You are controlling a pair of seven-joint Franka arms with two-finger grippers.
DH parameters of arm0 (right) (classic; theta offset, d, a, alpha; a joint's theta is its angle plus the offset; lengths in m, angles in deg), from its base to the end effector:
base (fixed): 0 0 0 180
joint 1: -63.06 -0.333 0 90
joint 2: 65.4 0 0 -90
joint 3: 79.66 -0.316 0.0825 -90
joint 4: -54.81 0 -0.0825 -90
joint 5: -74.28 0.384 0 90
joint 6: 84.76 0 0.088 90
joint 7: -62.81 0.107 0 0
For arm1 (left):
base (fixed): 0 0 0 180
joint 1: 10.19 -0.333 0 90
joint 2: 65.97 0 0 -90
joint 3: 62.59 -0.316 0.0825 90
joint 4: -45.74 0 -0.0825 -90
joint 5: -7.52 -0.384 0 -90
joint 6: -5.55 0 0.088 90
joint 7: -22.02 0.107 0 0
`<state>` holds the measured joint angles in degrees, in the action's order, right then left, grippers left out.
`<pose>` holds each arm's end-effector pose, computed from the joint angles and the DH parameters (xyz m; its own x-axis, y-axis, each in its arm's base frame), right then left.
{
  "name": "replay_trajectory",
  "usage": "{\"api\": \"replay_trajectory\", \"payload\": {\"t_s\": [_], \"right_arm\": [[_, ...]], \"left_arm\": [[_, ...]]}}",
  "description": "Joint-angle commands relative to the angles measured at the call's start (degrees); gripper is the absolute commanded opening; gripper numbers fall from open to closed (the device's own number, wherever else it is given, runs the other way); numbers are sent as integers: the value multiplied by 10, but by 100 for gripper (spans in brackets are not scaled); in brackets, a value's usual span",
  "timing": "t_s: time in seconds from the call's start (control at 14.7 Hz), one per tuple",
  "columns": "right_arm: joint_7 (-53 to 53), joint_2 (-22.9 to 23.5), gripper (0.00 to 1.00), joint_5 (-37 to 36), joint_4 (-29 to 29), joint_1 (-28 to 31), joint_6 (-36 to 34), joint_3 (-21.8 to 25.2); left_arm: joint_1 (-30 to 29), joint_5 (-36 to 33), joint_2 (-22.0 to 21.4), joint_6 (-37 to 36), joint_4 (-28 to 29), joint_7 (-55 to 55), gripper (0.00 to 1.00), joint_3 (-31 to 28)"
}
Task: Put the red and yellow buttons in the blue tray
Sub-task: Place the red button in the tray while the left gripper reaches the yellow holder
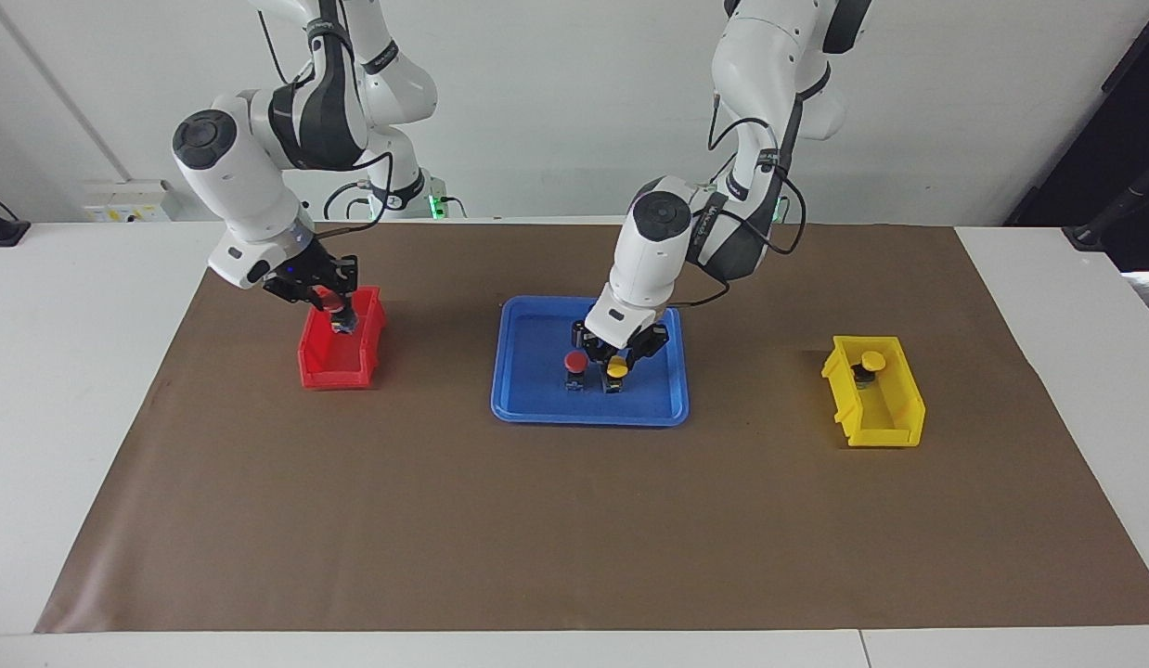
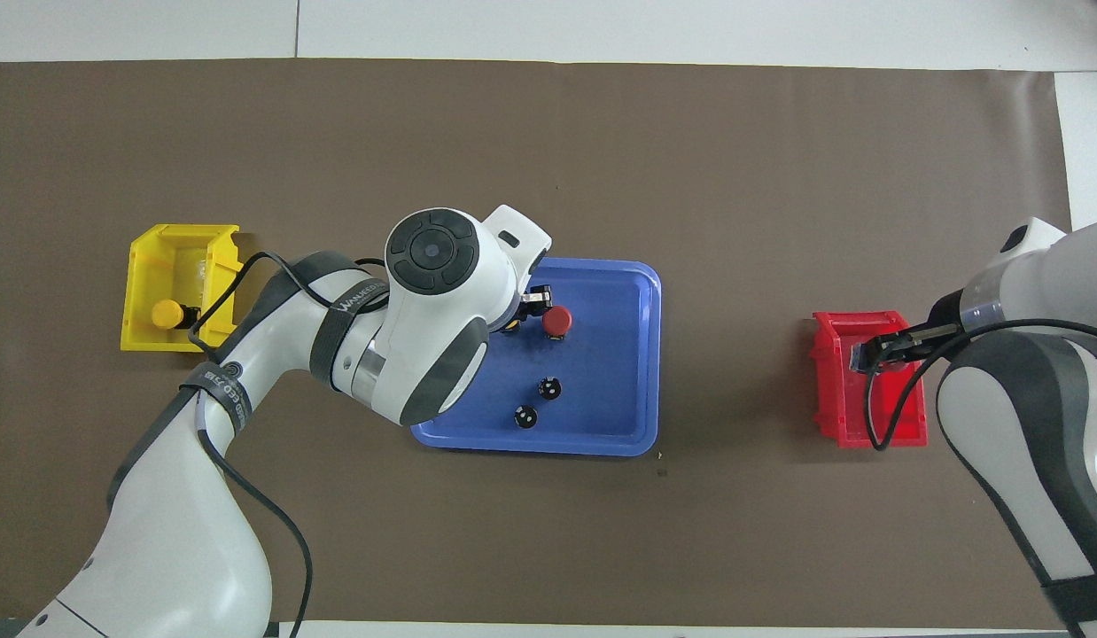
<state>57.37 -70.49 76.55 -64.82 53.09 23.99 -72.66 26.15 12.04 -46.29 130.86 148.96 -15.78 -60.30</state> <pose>0.5138 0.0285 0.4550 0.9861 0.1349 -0.0970 0.1298 -0.9899 -0.0563 0.5023 -0.4027 0.3605 0.9994 0.0316 -0.0170 0.0330 -0.9956 0.0875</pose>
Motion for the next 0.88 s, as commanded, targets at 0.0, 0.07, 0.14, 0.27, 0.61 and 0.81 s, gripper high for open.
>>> {"api": "replay_trajectory", "payload": {"t_s": [0.0, 0.07, 0.14, 0.27, 0.61, 0.81], "right_arm": [[87, 46, 26, 12, 61, -47, 4, -3], [110, 50, 26, 19, 68, -61, 25, -3], [124, 64, 25, 38, 87, -75, 33, -3], [180, 122, 23, 50, 161, -108, 33, -3], [256, 207, 22, 56, 205, -188, 84, -3], [251, 222, 23, 55, 191, -218, 87, -3]], "left_arm": [[2, 9, -33, -22, 20, 3, 73, -7], [2, 9, -45, -38, 19, 3, 75, -7], [0, 9, -58, -58, 16, 4, 77, -8], [-18, 9, -87, -114, 3, 7, 84, -8], [-93, -27, -157, -245, -13, 94, 92, -18], [-177, -42, -204, -318, -23, 218, 98, -22]]}}
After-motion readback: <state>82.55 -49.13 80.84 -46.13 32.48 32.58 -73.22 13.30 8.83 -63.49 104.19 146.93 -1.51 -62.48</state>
